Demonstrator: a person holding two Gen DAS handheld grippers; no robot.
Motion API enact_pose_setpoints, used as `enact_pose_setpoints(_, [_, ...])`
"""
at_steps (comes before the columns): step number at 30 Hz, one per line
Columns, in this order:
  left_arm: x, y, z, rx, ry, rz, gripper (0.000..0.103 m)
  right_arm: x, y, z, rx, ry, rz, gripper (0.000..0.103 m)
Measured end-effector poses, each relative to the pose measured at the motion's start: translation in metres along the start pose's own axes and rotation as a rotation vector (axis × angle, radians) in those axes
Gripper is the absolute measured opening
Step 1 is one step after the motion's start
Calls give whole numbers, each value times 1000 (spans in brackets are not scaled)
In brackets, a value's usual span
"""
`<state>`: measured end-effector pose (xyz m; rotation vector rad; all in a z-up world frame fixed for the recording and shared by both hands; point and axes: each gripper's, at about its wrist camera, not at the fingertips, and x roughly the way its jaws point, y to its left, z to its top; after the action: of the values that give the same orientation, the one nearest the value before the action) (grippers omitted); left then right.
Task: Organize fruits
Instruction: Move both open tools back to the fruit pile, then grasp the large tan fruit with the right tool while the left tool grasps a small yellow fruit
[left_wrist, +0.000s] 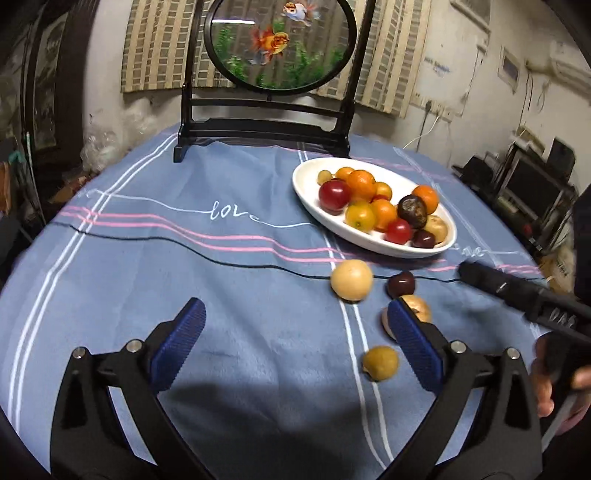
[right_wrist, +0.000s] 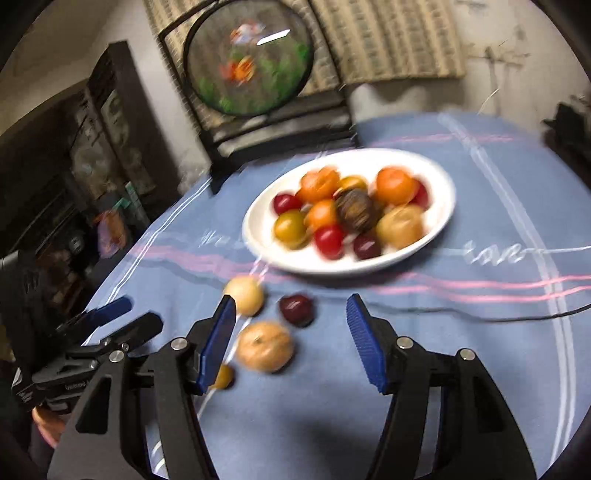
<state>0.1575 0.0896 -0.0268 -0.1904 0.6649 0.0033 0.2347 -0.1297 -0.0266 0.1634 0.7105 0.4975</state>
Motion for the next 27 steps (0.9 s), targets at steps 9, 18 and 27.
enact_pose_setpoints(9, [-1, 9, 4, -47, -5, 30, 100, 17, 28, -17, -164, 72, -67, 63])
enact_pose_setpoints(18, [-1, 1, 4, -9, -22, 49, 100, 21, 27, -18, -179, 83, -74, 63])
enact_pose_setpoints(27, [0, 6, 4, -28, -4, 39, 100, 31, 34, -23, -216, 112, -68, 63])
